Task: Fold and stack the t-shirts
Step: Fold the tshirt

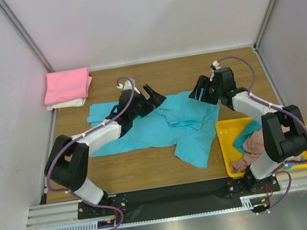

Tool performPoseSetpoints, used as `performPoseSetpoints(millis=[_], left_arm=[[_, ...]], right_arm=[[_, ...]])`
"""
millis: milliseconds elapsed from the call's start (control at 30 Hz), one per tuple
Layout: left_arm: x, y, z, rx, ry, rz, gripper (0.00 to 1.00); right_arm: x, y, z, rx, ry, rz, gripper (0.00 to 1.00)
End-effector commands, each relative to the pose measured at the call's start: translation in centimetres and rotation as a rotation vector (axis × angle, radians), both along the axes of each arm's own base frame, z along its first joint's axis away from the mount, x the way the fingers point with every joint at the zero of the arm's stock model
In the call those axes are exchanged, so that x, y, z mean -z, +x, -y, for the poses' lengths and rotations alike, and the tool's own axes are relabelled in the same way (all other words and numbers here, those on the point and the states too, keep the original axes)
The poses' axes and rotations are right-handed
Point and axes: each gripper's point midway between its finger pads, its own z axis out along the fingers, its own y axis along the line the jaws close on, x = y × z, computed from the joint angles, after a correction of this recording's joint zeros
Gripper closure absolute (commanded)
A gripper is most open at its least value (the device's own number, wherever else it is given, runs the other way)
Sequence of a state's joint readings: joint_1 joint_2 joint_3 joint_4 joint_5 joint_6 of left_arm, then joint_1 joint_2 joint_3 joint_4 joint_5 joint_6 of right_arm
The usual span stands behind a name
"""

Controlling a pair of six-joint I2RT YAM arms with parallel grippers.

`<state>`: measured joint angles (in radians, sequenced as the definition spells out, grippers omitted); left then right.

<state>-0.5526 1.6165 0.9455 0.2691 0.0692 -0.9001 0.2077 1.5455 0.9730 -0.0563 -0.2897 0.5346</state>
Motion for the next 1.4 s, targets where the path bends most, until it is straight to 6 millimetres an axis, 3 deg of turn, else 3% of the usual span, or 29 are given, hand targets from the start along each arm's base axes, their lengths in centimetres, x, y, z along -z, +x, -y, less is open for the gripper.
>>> performPoseSetpoints(millis=[0, 200, 333, 433, 533, 633, 867, 1100, 1367], left_arm=[[2.3, -2.3, 0.3, -0.04, 0.029, -0.118, 0.03], [4.8, -4.7, 1.6, -0.069, 0.046, -0.213, 0.04], [6.4, -5.4, 1.7, -0.112, 0.009, -0.268, 0.06], [7.2, -6.0, 2.2, -0.135, -0.024, -0.314, 0.08], [6.7, -5.9, 3.4, -0.136, -0.048, -0.282, 0.09], [7.4, -6.0, 4.5, -0.135, -0.06, -0.323, 0.15], [9.4, -6.4, 5.1, -0.165, -0.068, -0.398, 0.21], [9.0, -5.3, 5.7, -0.2, -0.108, -0.383, 0.27], [9.1, -4.7, 6.8, -0.201, -0.135, -0.399, 0.41]], right_arm=[[2.4, 0.2, 1.3, 0.13, -0.022, -0.066, 0.29], [4.3, -1.3, 1.3, 0.155, -0.009, -0.135, 0.49], [5.0, -2.6, 0.9, 0.135, 0.018, -0.146, 0.53], [5.0, -3.5, 0.9, 0.137, 0.02, -0.155, 0.54], [5.0, -4.2, 1.4, 0.162, 0.006, -0.147, 0.53], [5.5, -5.4, 1.7, 0.18, 0.008, -0.178, 0.56], [4.7, -7.0, 2.5, 0.211, 0.01, -0.166, 0.55], [4.4, -7.9, 2.5, 0.194, 0.01, -0.163, 0.57], [4.6, -8.0, 2.3, 0.181, -0.015, -0.164, 0.57]])
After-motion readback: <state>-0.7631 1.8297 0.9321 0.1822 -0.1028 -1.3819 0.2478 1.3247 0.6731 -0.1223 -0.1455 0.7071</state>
